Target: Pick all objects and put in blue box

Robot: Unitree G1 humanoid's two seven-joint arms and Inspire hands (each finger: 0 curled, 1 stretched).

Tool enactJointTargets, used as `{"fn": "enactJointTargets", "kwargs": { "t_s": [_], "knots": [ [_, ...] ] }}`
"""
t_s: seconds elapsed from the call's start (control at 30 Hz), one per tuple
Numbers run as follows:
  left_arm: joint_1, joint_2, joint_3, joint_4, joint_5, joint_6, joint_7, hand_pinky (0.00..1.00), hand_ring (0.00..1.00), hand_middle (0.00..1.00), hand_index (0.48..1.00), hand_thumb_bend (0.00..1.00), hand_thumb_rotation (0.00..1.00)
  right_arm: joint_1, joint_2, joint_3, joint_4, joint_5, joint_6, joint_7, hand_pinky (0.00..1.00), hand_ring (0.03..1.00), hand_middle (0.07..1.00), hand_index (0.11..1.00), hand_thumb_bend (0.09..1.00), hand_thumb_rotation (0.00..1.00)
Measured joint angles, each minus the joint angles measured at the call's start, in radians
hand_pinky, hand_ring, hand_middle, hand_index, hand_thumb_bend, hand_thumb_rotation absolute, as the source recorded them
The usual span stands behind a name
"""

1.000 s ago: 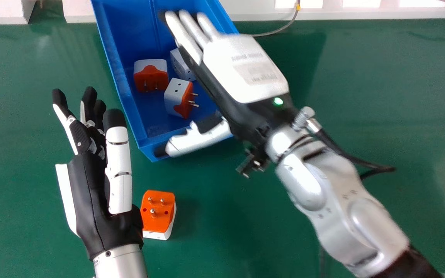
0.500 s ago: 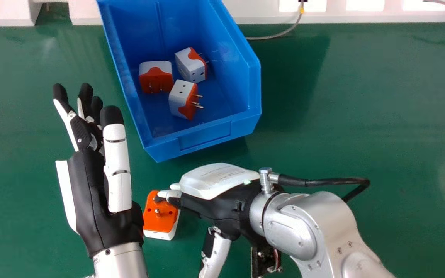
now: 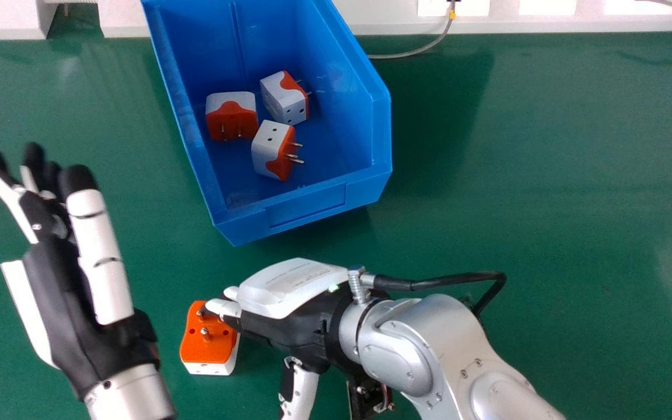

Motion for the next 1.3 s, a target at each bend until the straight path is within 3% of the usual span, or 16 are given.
{"fn": "enactJointTargets", "kwargs": {
  "t_s": [0.23, 0.33, 0.4, 0.47, 0.57, 0.73, 0.83, 0.93, 0.97, 1.03, 1.1, 1.23, 1.3],
  "knots": [
    [-0.001, -0.003, 0.046, 0.003, 0.0, -0.006, -0.001, 0.99, 1.0, 1.0, 0.995, 0.5, 0.84, -0.01, 0.027, 0.005, 0.014, -0.031, -0.013, -0.041, 0.8, 1.0, 1.0, 0.965, 0.844, 0.27],
    [-0.002, -0.004, 0.056, 0.003, 0.003, -0.007, 0.0, 0.98, 1.0, 1.0, 0.991, 0.5, 0.84, -0.032, 0.05, 0.012, 0.089, -0.025, -0.083, -0.146, 0.78, 0.985, 0.993, 0.949, 0.849, 0.24],
    [-0.002, -0.004, 0.058, 0.002, 0.004, -0.008, 0.0, 0.96, 0.99, 0.99, 0.982, 0.51, 0.84, -0.041, 0.063, 0.022, 0.142, -0.025, -0.132, -0.22, 0.68, 0.917, 0.955, 0.9, 0.891, 0.21],
    [-0.002, -0.004, 0.058, 0.001, 0.004, -0.009, -0.001, 0.97, 0.99, 0.99, 0.978, 0.51, 0.84, -0.048, 0.067, 0.046, 0.194, -0.031, -0.186, -0.293, 0.66, 0.899, 0.944, 0.886, 0.883, 0.14],
    [-0.001, -0.004, 0.059, -0.003, 0.004, -0.009, -0.004, 0.97, 0.99, 0.99, 0.973, 0.53, 0.83, -0.051, 0.068, 0.076, 0.236, -0.044, -0.223, -0.356, 0.66, 0.895, 0.941, 0.888, 0.875, 0.17],
    [0.003, -0.005, 0.063, -0.026, -0.003, 0.005, -0.022, 0.99, 1.0, 1.0, 0.978, 0.55, 0.81, -0.077, 0.081, 0.103, 0.307, -0.075, -0.3, -0.464, 0.65, 0.877, 0.929, 0.872, 0.854, 0.18],
    [0.004, -0.005, 0.065, -0.035, -0.003, 0.02, -0.02, 0.99, 1.0, 0.99, 0.975, 0.55, 0.81, -0.107, 0.114, 0.107, 0.41, -0.073, -0.334, -0.515, 0.63, 0.869, 0.911, 0.844, 0.83, 0.14],
    [0.005, -0.005, 0.066, -0.036, -0.002, 0.022, -0.013, 0.98, 1.0, 0.99, 0.968, 0.54, 0.8, -0.134, 0.146, 0.115, 0.519, -0.064, -0.361, -0.549, 0.63, 0.838, 0.88, 0.774, 0.779, 0.11],
    [0.004, -0.005, 0.064, -0.036, 0.0, 0.023, -0.009, 0.98, 1.0, 0.99, 0.966, 0.54, 0.8, -0.153, 0.16, 0.116, 0.55, -0.059, -0.365, -0.551, 0.63, 0.806, 0.853, 0.725, 0.76, 0.11],
    [0.003, -0.005, 0.062, -0.036, 0.005, 0.023, -0.001, 0.98, 1.0, 0.99, 0.968, 0.53, 0.81, -0.176, 0.189, 0.113, 0.602, -0.049, -0.367, -0.563, 0.59, 0.723, 0.79, 0.587, 0.619, 0.12],
    [0.003, -0.005, 0.062, -0.035, 0.007, 0.021, 0.001, 0.98, 1.0, 0.99, 0.977, 0.52, 0.82, -0.185, 0.202, 0.111, 0.641, -0.039, -0.368, -0.601, 0.5, 0.61, 0.696, 0.515, 0.545, 0.13],
    [0.001, -0.005, 0.062, -0.026, 0.007, 0.017, 0.0, 0.98, 1.0, 0.99, 0.986, 0.51, 0.83, -0.184, 0.214, 0.11, 0.695, -0.029, -0.398, -0.7, 0.32, 0.425, 0.524, 0.528, 0.52, 0.02],
    [0.0, -0.005, 0.06, -0.024, 0.007, 0.017, -0.001, 0.97, 1.0, 0.99, 0.988, 0.51, 0.83, -0.181, 0.22, 0.109, 0.712, -0.025, -0.402, -0.732, 0.3, 0.395, 0.498, 0.535, 0.516, 0.01]
  ]
}}
